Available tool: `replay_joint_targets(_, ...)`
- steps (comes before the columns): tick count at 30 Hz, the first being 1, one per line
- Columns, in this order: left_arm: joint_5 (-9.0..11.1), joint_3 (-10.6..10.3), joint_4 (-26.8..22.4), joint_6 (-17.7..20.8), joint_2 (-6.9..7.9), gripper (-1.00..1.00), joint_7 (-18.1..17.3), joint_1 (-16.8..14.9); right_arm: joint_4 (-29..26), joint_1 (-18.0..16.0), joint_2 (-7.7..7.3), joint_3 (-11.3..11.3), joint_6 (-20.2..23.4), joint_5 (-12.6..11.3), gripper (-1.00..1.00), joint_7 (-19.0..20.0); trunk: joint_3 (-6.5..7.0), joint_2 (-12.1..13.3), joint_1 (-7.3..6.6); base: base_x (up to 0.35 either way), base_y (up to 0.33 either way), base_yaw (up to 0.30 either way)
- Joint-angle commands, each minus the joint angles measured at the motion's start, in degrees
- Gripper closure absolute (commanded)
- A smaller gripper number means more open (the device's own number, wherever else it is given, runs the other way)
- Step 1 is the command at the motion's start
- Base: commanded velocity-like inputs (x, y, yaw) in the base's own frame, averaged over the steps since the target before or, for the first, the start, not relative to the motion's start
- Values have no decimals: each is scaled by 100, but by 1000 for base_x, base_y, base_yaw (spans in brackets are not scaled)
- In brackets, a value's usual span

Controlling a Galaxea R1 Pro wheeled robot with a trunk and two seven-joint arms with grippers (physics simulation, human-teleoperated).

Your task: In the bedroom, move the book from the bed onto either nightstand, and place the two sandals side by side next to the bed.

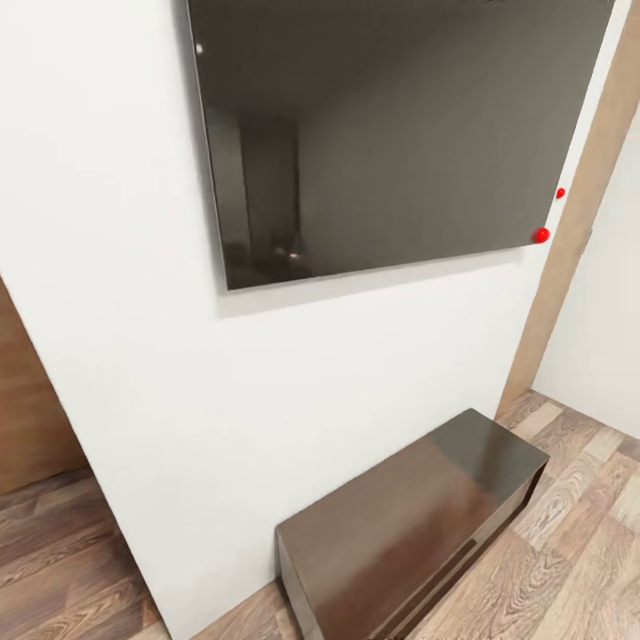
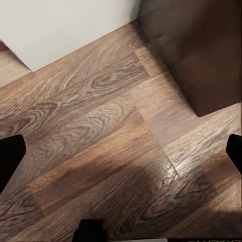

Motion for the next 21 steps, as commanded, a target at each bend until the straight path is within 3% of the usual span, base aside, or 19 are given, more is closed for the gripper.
replay_joint_targets(1,-4,12,-2,-11,-3,-100,-1,-1,2,-3,2,-9,-11,5,-100,-1,-5,-3,0,0,0,-249)
replay_joint_targets(13,-4,12,0,-10,-3,-100,-1,-1,2,-3,2,5,-11,6,-100,-1,-5,-3,0,2,0,-250)
replay_joint_targets(21,-4,12,0,-3,-3,-100,-1,-1,2,-3,2,16,-11,6,-100,-1,-5,-3,0,208,0,-251)
